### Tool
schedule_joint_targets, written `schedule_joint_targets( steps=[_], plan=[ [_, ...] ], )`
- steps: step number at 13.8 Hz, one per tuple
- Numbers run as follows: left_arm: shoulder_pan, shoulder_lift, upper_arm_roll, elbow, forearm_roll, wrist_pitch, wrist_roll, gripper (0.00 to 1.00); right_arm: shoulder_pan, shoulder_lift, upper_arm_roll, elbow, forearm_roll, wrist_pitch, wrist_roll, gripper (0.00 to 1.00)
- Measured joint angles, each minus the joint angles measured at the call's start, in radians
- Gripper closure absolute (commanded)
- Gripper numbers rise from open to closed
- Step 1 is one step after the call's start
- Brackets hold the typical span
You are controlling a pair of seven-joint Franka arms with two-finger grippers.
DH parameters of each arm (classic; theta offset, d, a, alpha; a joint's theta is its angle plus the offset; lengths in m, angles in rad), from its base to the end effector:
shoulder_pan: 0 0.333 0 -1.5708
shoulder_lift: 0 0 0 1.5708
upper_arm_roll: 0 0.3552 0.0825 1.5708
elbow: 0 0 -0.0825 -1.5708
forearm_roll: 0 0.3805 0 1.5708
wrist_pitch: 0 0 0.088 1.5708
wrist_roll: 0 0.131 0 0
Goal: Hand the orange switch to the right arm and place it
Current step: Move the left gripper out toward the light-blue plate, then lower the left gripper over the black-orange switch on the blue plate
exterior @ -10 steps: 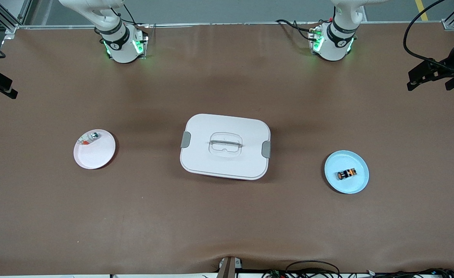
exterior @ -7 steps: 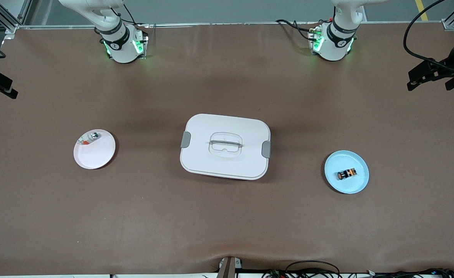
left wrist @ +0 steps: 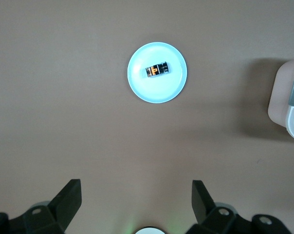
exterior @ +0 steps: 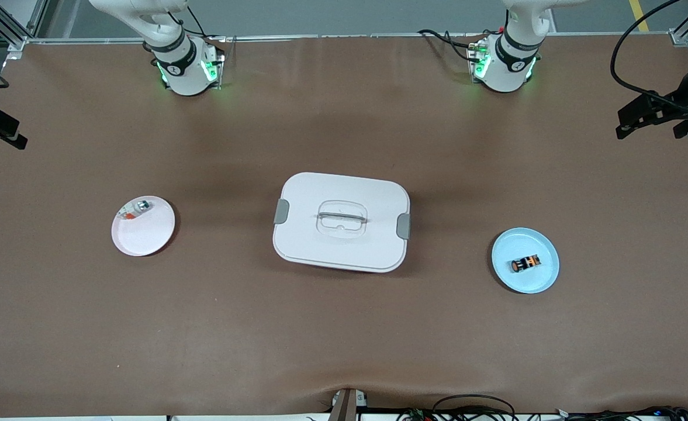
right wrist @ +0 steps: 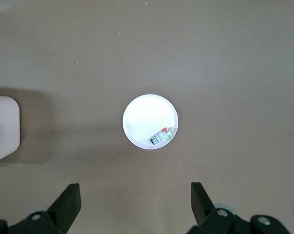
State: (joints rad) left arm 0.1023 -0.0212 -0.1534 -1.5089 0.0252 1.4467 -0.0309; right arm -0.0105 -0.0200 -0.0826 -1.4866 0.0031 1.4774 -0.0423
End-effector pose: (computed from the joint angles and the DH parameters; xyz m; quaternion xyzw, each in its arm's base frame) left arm 0.5294 -0.0246 0.6691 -0.9996 0.0087 0.0200 0.0150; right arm 0.5323 -0.0498 0.6813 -0.9997 0.0252 -0.0055 0.0020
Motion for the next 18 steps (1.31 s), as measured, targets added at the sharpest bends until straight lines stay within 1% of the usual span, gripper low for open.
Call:
schedule_joint_targets(
  steps=[5,10,15,18],
  plan=[
    [0.001,0.041,0.002,-0.016,0.0,0.012,0.0,0.0,0.0,-0.001,0.0,0.0,0.0,0.0,0.0,0.0],
    [0.021,0.045,0.003,-0.091,0.0,0.095,0.0,0.0,0.0,-0.002,0.0,-0.002,0.0,-0.001,0.001,0.0],
    [0.021,0.056,0.003,-0.225,0.0,0.294,0.0,0.0,0.0,-0.02,-0.002,-0.03,0.0,0.006,0.001,0.0],
    [0.022,0.104,0.004,-0.285,0.0,0.43,0.0,0.0,0.0,-0.023,-0.002,-0.031,0.0,0.006,0.001,0.0]
  ],
)
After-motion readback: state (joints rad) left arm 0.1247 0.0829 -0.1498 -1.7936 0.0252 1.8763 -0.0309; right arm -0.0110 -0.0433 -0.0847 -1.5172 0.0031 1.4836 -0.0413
